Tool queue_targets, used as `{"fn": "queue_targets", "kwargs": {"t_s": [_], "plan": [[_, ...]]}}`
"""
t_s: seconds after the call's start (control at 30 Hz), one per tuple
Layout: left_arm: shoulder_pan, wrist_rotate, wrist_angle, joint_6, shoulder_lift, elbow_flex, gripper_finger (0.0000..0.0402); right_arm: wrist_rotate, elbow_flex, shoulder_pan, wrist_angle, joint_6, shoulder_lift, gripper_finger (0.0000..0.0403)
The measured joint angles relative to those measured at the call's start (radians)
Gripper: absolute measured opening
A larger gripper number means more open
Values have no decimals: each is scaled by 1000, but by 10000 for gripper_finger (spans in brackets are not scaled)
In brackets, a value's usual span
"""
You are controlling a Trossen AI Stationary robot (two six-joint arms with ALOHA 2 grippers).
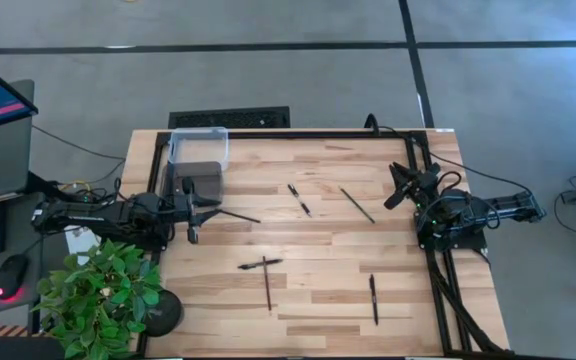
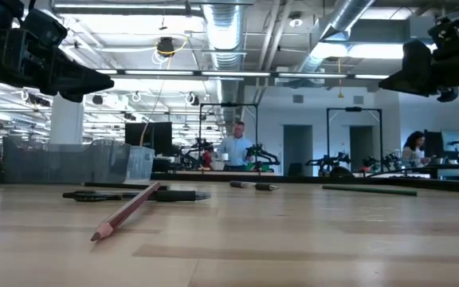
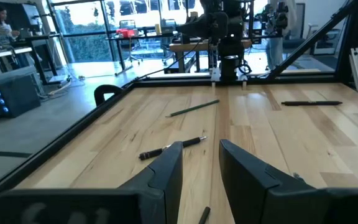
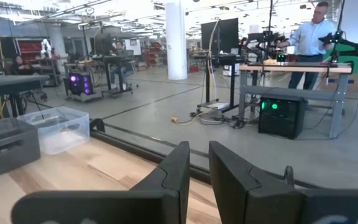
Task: Sort pens & pencils
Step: Put the black pencil into the white bin
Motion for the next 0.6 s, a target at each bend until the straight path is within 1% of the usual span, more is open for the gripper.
{"fn": "queue_targets", "kwargs": {"t_s": [0.1, 0.23, 0.43, 0.6], "plan": [[0, 0, 0, 0, 0, 0, 96, 0, 0, 0, 0, 7, 0, 82], [0, 0, 0, 2, 0, 0, 96, 0, 0, 0, 0, 75, 0, 82], [0, 0, 0, 44, 0, 0, 96, 0, 0, 0, -2, 165, 0, 82], [0, 0, 0, 33, 0, 0, 96, 0, 0, 0, -2, 167, 0, 82]]}}
